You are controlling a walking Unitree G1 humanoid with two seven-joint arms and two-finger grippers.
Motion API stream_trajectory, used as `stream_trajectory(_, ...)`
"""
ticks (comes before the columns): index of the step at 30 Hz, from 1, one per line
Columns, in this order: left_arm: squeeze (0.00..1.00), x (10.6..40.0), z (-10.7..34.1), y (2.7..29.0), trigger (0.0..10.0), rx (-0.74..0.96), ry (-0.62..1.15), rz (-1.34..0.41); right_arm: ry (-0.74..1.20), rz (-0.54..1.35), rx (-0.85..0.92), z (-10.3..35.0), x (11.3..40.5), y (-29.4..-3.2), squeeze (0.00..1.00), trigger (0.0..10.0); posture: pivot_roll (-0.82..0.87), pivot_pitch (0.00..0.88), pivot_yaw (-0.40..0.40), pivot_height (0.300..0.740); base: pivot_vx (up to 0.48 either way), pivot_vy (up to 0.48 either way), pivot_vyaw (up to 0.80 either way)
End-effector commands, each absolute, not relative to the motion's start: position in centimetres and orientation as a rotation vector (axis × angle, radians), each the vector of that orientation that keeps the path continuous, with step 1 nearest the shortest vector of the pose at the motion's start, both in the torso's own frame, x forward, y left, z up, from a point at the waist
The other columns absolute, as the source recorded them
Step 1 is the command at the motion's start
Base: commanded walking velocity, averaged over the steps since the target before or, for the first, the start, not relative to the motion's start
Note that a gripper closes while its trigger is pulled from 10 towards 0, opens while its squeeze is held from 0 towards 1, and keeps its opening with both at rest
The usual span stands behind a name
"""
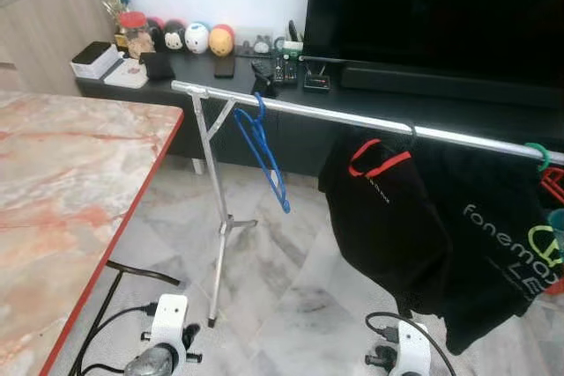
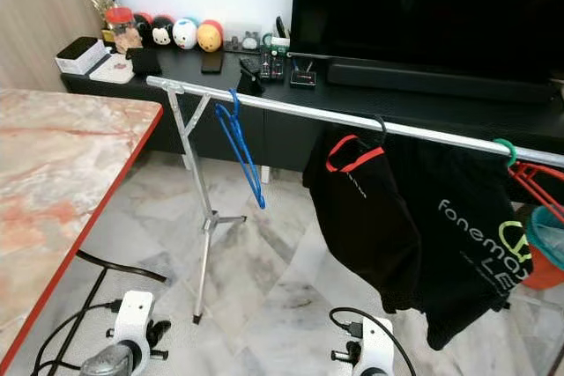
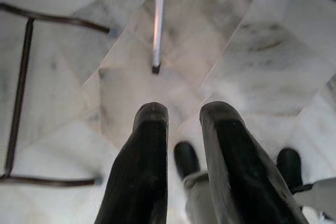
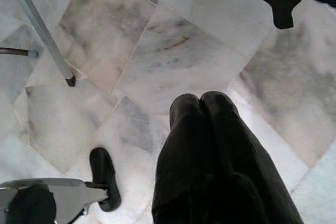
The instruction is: Hang hanger
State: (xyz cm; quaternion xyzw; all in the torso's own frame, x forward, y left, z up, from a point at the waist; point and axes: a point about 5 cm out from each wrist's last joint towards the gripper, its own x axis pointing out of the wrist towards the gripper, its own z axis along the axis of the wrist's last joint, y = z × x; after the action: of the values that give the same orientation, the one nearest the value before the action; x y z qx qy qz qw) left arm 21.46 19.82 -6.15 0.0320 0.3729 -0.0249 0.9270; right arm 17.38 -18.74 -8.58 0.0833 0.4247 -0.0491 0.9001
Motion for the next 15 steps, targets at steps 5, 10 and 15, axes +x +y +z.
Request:
stream_trajectory(5,0.0,21.3,-6.2,20.8,10.0,0.096,0.79,-0.058,0.848,-0.11,0.209,-8.4,17.9,-18.0,0.0,10.0,0.05,0.0,0.037,0.74,0.0,0.0,0.0)
stream_trajectory(10,0.0,22.6,-5.3,20.4,10.0,0.059,0.712,-0.045,0.698,-0.09,0.196,-6.7,20.6,-18.3,0.0,10.0,0.05,0.0,0.021,0.74,0.0,0.0,0.0)
stream_trajectory(15,0.0,23.2,-4.7,20.5,10.0,0.028,0.652,-0.021,0.572,-0.098,0.208,-5.4,21.9,-18.8,0.0,10.0,0.07,0.0,0.001,0.74,0.0,0.0,0.0)
